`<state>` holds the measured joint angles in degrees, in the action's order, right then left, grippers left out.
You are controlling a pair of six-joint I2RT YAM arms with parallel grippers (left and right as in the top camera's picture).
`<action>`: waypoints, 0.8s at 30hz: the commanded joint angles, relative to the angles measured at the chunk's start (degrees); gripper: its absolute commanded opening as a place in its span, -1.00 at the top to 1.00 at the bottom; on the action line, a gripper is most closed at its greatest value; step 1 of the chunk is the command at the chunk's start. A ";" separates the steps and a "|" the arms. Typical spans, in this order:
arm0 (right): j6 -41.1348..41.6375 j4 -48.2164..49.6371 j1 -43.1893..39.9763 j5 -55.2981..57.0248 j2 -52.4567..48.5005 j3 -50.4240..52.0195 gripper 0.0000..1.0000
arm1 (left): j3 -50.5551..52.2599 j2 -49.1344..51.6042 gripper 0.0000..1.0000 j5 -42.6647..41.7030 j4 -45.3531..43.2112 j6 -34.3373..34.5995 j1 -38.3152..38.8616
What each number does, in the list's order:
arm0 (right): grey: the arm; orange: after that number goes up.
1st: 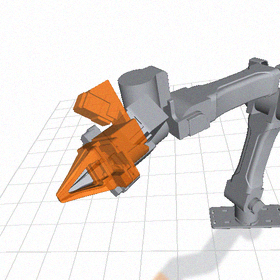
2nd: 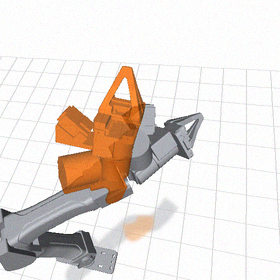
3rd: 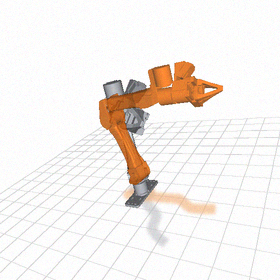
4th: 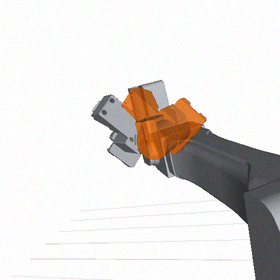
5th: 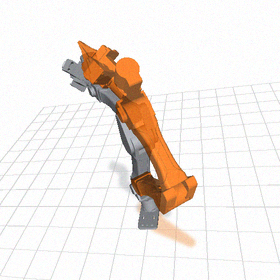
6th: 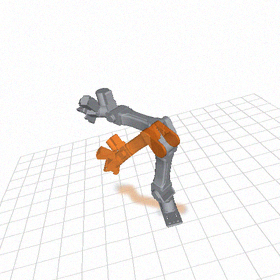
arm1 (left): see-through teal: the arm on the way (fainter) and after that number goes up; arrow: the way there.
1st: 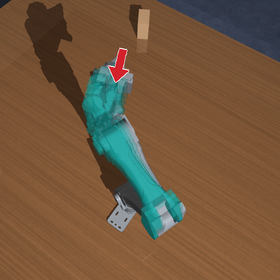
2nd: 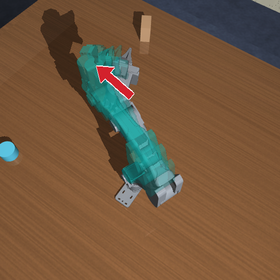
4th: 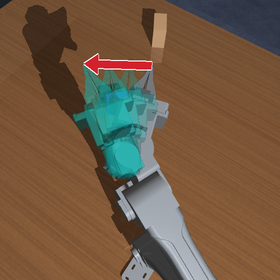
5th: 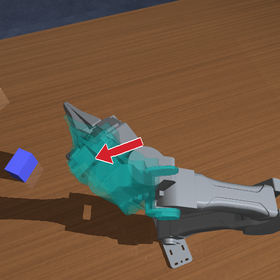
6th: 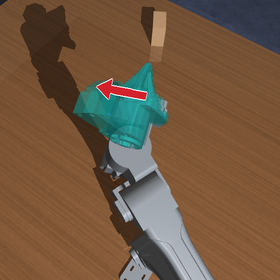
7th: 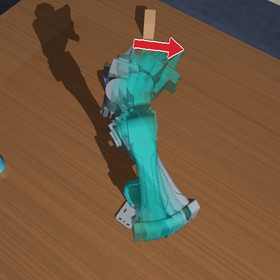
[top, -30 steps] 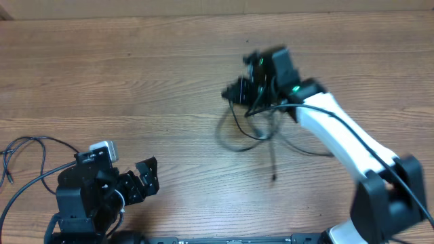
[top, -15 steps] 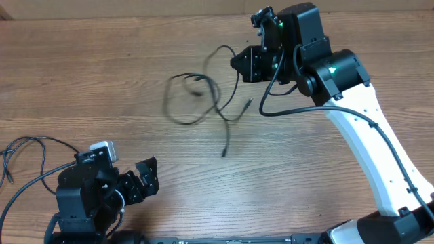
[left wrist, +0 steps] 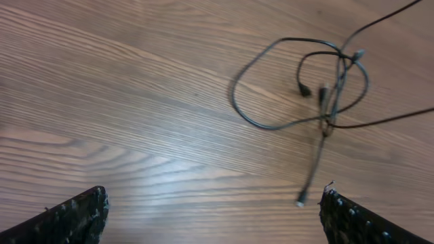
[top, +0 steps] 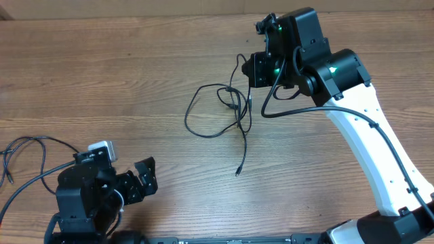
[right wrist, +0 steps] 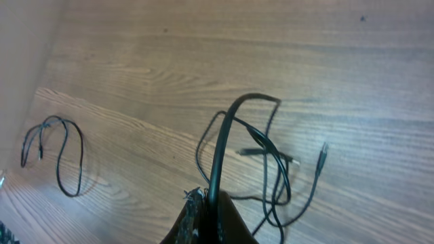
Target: Untangle cables
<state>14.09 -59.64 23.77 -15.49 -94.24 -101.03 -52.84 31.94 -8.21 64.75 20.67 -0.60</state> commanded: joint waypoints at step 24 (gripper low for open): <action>-0.70 -8.66 0.15 -1.36 4.83 -1.81 0.92 | 3.54 1.66 -0.99 -18.38 -14.97 7.50 0.26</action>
<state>13.87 -68.31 23.77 -15.09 -91.55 -101.06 -52.05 32.25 -15.75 51.37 24.75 -0.60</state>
